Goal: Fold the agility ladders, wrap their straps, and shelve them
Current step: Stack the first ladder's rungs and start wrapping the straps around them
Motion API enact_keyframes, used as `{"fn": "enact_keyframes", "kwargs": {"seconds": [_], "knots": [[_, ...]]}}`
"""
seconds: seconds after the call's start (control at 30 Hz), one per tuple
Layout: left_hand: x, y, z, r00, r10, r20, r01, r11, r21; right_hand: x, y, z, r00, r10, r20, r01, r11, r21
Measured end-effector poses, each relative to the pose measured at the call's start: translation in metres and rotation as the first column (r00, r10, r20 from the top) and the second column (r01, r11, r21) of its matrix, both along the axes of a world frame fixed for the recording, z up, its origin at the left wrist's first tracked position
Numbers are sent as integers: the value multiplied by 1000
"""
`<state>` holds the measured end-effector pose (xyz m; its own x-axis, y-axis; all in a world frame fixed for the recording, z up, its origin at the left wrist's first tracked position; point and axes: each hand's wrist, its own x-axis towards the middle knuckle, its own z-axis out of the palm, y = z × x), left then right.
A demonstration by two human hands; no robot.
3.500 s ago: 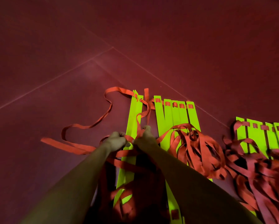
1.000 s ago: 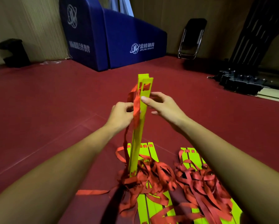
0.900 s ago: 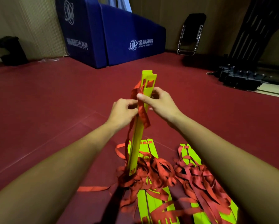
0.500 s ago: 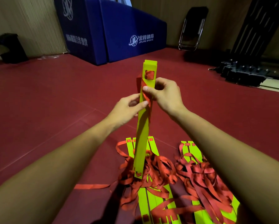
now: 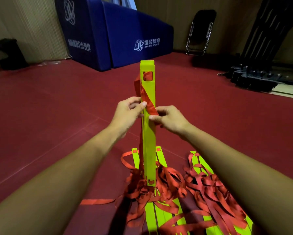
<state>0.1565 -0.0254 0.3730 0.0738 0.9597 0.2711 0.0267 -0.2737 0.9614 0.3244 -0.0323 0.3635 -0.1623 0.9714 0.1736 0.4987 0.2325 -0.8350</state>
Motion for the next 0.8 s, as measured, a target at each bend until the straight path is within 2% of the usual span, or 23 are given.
{"fn": "enact_keyframes", "kwargs": {"seconds": [0.07, 0.17, 0.27, 0.33, 0.47, 0.63, 0.7, 0.8], "knots": [[3, -1, 2, 1000, -7, -23, 7, 1000, 20, -2, 0, 1, 997, -67, 40, 63, 994, 87], [5, 0, 1, 990, -37, -139, 37, 999, 0, -7, -1, 2, 978, -179, 108, 153, 966, 210], [1, 0, -5, 988, -14, -156, 9, 1000, -30, -14, -3, -4, 950, -251, 185, 198, 944, 264], [-4, 1, -8, 986, 16, -164, -20, 1000, -23, -18, -4, -7, 945, -277, 176, 220, 933, 283], [-8, 4, -8, 987, 44, -157, -46, 999, -9, -22, -1, -12, 962, -240, 131, 203, 948, 246], [-8, 7, -7, 995, 49, -91, -54, 997, -51, -24, -6, -20, 947, -111, 301, 67, 986, 153], [-9, 7, -8, 998, 22, -66, -28, 996, -88, -25, -7, -21, 934, -113, 340, 64, 986, 151], [-7, 10, -13, 979, 0, -204, -24, 993, -119, -29, -6, -18, 899, -197, 390, 138, 975, 173]]}}
